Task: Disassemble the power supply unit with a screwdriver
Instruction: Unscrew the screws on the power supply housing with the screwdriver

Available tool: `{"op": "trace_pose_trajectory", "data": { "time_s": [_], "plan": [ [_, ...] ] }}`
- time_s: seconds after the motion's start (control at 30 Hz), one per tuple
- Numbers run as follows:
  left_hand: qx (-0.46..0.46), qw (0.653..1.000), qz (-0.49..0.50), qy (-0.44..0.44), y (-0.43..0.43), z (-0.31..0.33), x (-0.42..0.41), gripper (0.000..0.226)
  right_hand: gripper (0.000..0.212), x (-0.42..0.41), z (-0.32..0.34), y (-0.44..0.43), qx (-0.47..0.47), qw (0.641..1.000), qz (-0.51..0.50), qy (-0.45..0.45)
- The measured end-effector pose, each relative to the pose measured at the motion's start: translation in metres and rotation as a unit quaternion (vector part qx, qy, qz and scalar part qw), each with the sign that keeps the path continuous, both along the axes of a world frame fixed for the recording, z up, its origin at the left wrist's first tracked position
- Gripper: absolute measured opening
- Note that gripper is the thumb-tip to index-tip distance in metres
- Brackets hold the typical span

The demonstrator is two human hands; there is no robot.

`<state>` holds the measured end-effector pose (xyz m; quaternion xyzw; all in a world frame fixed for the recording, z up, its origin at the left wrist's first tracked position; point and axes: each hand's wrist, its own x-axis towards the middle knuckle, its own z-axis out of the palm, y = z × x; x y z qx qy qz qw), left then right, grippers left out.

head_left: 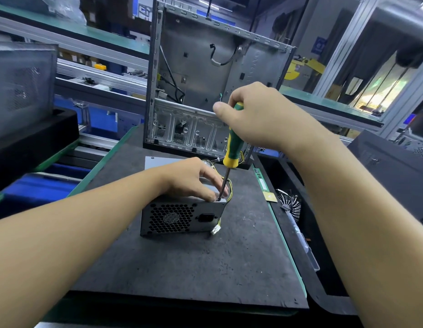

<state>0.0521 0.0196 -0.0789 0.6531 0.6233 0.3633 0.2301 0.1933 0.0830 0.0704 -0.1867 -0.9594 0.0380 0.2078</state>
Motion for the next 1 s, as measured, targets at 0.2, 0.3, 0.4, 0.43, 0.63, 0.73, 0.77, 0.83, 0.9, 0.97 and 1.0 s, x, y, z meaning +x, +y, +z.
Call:
{"op": "trace_pose_trajectory", "data": {
  "time_s": [0.2,0.3,0.4,0.43,0.63,0.73,0.77,0.83,0.9,0.97,1.0],
  "plan": [
    [0.006,1.000,-0.004,-0.019,-0.0011,-0.0020,0.0004,0.030,0.011,-0.0009,-0.0040,0.0048,-0.043,0.999,0.019,0.005],
    [0.006,1.000,-0.001,-0.014,0.0002,-0.0025,-0.0007,0.022,0.012,-0.0013,-0.0038,0.0048,-0.060,0.998,0.013,0.010],
    [0.005,1.000,0.002,-0.012,0.0005,-0.0034,-0.0018,0.018,0.021,-0.0026,-0.0029,0.0048,-0.061,0.998,0.004,0.020],
    [0.004,1.000,0.003,-0.010,0.0007,-0.0037,-0.0020,0.017,0.027,-0.0028,-0.0029,0.0048,-0.056,0.998,0.007,0.022],
    [-0.001,1.000,0.007,-0.018,0.0007,-0.0042,-0.0014,0.017,0.009,-0.0006,-0.0049,0.0033,-0.035,0.998,0.044,0.006],
    [-0.001,1.000,0.011,-0.013,0.0008,-0.0047,-0.0007,0.012,0.011,0.0006,-0.0063,0.0032,-0.068,0.997,0.032,0.002],
    [-0.001,1.000,0.010,-0.010,0.0008,-0.0045,-0.0003,0.012,0.011,0.0004,-0.0071,0.0031,-0.080,0.996,0.029,0.008],
    [0.000,1.000,0.007,-0.007,0.0003,-0.0042,-0.0001,0.019,0.010,-0.0006,-0.0085,0.0026,-0.091,0.995,0.027,0.020],
    [0.001,1.000,0.008,-0.005,-0.0011,-0.0036,0.0002,0.023,0.010,-0.0017,-0.0094,0.0032,-0.093,0.995,0.030,0.035],
    [0.000,1.000,0.010,-0.004,-0.0005,-0.0041,-0.0007,0.021,0.009,-0.0008,-0.0095,0.0056,-0.100,0.993,0.031,0.060],
    [0.000,1.000,0.015,-0.006,0.0001,-0.0047,-0.0008,0.015,0.008,0.0007,-0.0091,0.0074,-0.102,0.992,0.028,0.075]
  ]
}}
